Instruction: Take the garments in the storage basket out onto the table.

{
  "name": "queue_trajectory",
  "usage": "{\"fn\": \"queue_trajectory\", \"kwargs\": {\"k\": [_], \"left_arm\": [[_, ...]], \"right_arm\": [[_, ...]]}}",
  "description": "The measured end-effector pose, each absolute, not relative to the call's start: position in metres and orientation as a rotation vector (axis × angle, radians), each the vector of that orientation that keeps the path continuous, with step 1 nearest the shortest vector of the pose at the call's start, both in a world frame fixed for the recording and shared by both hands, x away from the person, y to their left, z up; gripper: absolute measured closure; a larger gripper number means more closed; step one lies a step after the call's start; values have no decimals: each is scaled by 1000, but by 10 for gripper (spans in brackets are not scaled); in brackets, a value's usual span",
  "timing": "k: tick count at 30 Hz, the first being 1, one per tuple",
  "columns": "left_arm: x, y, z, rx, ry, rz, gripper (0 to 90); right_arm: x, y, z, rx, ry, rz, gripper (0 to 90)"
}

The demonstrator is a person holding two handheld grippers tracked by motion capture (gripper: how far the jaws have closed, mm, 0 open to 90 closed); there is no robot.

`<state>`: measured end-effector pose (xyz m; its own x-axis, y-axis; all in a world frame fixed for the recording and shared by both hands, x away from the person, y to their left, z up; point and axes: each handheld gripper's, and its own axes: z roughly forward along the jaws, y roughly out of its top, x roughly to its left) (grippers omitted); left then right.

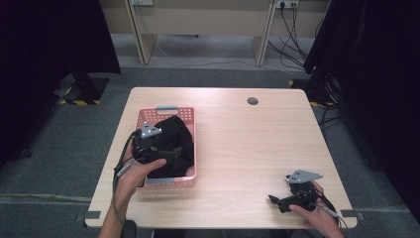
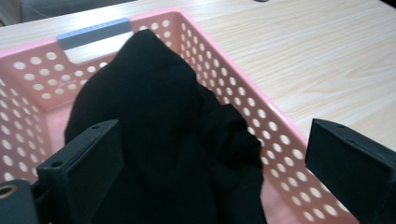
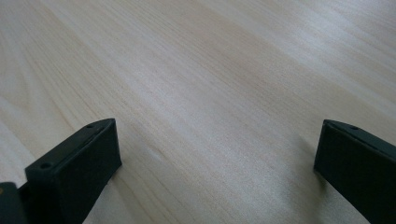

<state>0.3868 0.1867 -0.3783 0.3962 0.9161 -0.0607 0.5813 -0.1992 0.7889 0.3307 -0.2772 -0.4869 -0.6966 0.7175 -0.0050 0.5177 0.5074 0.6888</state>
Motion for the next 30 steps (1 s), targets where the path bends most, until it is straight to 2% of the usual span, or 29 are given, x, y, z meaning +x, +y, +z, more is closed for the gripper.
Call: {"fn": "queue_trajectory", "kwargs": {"k": [8, 30], "left_arm": [[407, 193, -390, 1884, 1350, 542, 34], [432, 198, -411, 1908, 1449, 520, 20]], "right_arm": [[331, -277, -487, 1038, 2463, 981, 6], [331, -277, -487, 1033, 2465, 980, 5]]}}
